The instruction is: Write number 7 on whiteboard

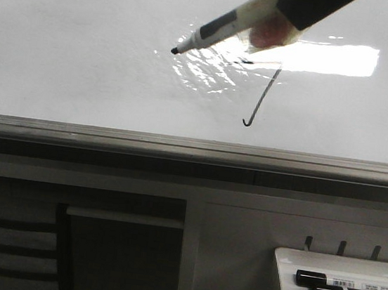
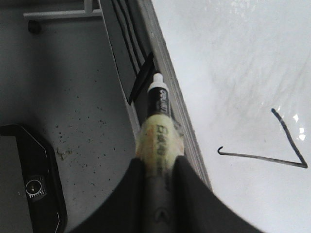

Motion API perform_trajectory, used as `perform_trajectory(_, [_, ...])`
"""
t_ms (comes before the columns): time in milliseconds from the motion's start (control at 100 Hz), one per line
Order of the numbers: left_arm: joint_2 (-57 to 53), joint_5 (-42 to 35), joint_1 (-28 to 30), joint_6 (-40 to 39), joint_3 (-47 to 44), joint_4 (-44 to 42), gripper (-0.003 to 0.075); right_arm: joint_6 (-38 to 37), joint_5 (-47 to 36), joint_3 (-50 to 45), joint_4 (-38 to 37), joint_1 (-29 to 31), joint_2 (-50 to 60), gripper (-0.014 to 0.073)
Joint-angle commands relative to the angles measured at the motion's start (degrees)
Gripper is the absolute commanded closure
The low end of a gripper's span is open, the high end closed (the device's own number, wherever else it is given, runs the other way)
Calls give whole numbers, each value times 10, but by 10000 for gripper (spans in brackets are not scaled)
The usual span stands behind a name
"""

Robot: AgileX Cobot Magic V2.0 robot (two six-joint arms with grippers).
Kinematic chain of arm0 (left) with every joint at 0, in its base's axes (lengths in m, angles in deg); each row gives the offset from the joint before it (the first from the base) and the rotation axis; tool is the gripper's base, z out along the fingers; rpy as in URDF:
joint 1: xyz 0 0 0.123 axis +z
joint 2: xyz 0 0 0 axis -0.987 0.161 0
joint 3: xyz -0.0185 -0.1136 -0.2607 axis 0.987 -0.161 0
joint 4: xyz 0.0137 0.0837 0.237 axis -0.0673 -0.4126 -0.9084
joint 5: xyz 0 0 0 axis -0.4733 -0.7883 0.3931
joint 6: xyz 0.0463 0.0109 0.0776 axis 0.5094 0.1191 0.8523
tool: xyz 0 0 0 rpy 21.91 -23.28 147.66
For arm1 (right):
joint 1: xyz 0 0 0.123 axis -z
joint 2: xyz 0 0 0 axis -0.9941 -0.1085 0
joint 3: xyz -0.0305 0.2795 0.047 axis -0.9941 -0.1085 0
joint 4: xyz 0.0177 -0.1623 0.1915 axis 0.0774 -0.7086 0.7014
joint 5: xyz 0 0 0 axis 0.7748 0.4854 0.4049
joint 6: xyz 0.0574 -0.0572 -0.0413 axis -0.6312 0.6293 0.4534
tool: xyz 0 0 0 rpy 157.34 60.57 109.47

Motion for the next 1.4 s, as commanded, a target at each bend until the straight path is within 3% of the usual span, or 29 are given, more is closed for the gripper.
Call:
perform_trajectory(0, [18, -64, -25, 13, 15, 18, 537, 32, -15, 21, 7, -2, 16, 639])
perform_trajectory(170, [64, -113, -36, 13, 27, 15, 389, 42, -7, 21, 7, -2, 16, 639])
perform_trajectory(260, [89, -114, -36, 14, 42, 16, 351, 42, -7, 21, 7, -2, 16, 639])
perform_trajectory(630, [200, -117, -68, 26, 107, 14, 352, 42, -7, 21, 8, -2, 16, 639])
perform_trajectory(950, [188, -111, -71, 41, 111, 14, 353, 60, -6, 21, -1, -2, 16, 639])
perform_trajectory(1090, [188, -110, -71, 42, 111, 14, 399, 62, -10, 21, -1, -2, 16, 639])
perform_trajectory(1280, [188, -110, -71, 43, 111, 14, 563, 93, -12, 21, -31, -2, 16, 639])
perform_trajectory(1390, [188, -110, -71, 52, 111, 14, 609, 125, -20, 21, -31, -2, 16, 639])
